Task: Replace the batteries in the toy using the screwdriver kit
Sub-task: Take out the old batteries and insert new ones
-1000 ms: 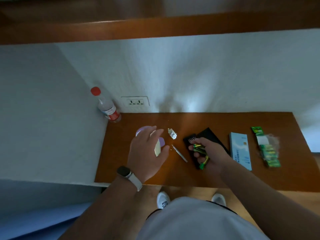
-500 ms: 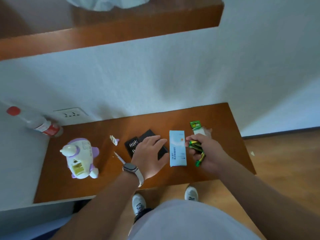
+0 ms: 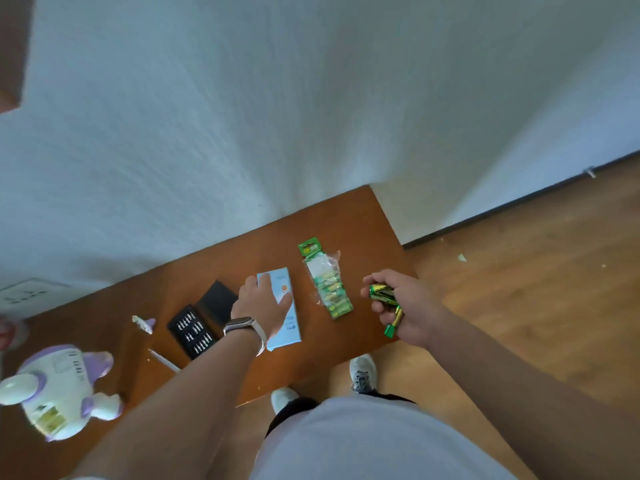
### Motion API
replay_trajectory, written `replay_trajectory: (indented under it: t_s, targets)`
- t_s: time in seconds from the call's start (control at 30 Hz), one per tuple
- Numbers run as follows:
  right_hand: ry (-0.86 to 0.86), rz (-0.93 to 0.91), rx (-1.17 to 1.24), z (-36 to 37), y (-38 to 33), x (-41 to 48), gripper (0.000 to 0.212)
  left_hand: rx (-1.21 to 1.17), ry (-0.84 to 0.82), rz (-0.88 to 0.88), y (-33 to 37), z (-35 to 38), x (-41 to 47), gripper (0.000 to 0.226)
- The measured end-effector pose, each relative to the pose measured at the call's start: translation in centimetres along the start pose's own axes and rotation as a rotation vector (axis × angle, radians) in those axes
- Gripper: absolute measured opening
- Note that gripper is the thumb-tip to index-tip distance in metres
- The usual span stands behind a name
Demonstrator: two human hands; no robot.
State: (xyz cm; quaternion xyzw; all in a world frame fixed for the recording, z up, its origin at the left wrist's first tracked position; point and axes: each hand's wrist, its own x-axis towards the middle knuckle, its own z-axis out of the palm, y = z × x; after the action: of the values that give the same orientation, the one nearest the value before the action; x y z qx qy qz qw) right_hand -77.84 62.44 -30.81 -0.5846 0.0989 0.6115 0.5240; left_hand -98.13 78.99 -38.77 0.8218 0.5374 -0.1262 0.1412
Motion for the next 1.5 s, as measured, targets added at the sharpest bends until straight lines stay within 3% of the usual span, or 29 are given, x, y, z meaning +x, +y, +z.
replay_trajectory:
  t_s: [0.1,0.33,0.53,0.67,0.9,1.07,1.37,1.5]
  targets:
    - [0.006,0.020,0.025,-1.0,0.0,0.3,0.014,-0.026,-0.005,-0.062,1.3,-0.1,0.7,0.070]
    - [0.009,0.014,0.032,-1.6,-0.3,0.7,0.014,-0.089,-0.012,-0.106,3.6,-0.1,1.1,0.059]
    - [-0.005,0.004,0.012,-0.1,-0.8,0.5,0.015,-0.370,0.066,-0.038,4.3,-1.7,-0.4,0.074]
    - [-0.046,-0.004,-0.023,2.0,-1.0,0.1,0.017,-0.568,0.090,0.043,4.1,-4.2,-1.6,0.070]
    - [-0.226,-0.148,-0.382,7.0,-0.9,-1.6,0.022,-0.906,0.096,0.048,0.6,-9.7,-4.1,0.050]
    - [-0.308,-0.304,-0.724,11.4,-0.6,-3.0,0.015,-0.926,0.101,0.051,-3.5,-13.2,-6.3,0.047]
    - [-0.469,-0.388,-1.022,17.2,0.7,-4.7,0.016,-0.742,0.144,0.104,-8.2,-14.9,-8.1,0.053]
    - [-0.432,-0.421,-1.099,18.1,1.8,-4.2,0.014,-0.660,0.189,0.153,-9.4,-14.9,-8.4,0.049]
